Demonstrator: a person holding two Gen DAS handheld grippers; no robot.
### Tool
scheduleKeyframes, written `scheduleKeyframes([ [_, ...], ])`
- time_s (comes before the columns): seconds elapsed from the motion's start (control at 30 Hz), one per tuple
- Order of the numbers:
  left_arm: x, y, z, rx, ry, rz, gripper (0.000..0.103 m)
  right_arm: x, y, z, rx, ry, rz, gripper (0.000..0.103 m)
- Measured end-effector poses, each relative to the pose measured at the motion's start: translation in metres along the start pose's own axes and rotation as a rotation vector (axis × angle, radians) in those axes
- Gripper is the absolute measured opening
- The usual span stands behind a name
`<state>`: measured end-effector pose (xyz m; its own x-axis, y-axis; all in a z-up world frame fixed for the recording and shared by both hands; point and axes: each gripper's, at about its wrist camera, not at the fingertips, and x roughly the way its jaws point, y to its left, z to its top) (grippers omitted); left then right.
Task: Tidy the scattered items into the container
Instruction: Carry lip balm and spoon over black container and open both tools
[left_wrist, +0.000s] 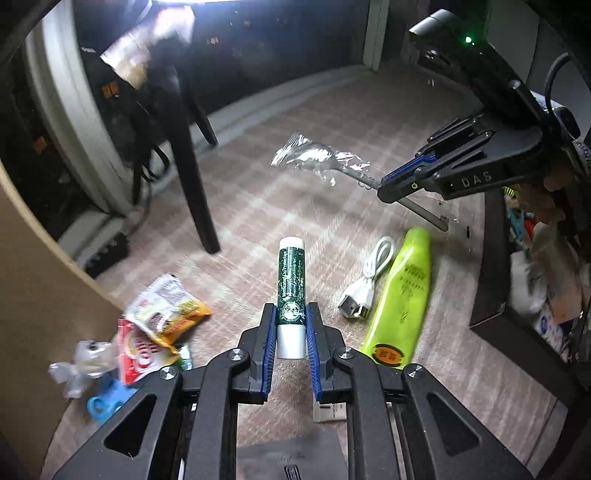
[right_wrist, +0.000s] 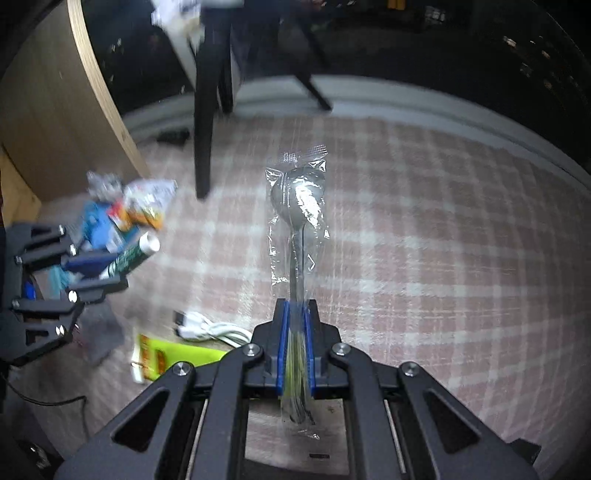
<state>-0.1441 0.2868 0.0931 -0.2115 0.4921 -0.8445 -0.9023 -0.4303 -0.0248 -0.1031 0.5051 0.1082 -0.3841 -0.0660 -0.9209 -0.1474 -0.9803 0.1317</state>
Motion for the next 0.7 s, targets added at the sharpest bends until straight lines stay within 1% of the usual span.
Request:
scheduleKeyframes([
  [0.1, -0.024, -0.003, 0.001, -0.015, -0.034, 0.007, 0.014, -0.024, 0.010, -0.002, 0.029, -0.043, 0.030, 0.008],
  [0.2, -0.046, -0.008, 0.002, -0.014, -0.073, 0.013, 0.015, -0.042, 0.023, -0.008, 0.042, -0.088, 0.033, 0.008],
  [0.37, -0.087, -0.030, 0.005, -0.002, -0.139, 0.000, 0.015, -0.102, 0.027, -0.034, 0.095, -0.154, 0.063, 0.008],
  [0.5, -0.119, -0.061, 0.005, 0.043, -0.193, -0.025, 0.014, -0.156, 0.027, -0.066, 0.142, -0.225, 0.041, 0.008],
  [0.57, -0.129, -0.074, 0.005, 0.060, -0.208, -0.045, 0.015, -0.176, 0.025, -0.079, 0.166, -0.250, 0.028, 0.008],
  [0.7, -0.148, -0.113, 0.003, 0.104, -0.239, -0.089, 0.015, -0.215, 0.017, -0.127, 0.244, -0.311, -0.029, 0.008],
])
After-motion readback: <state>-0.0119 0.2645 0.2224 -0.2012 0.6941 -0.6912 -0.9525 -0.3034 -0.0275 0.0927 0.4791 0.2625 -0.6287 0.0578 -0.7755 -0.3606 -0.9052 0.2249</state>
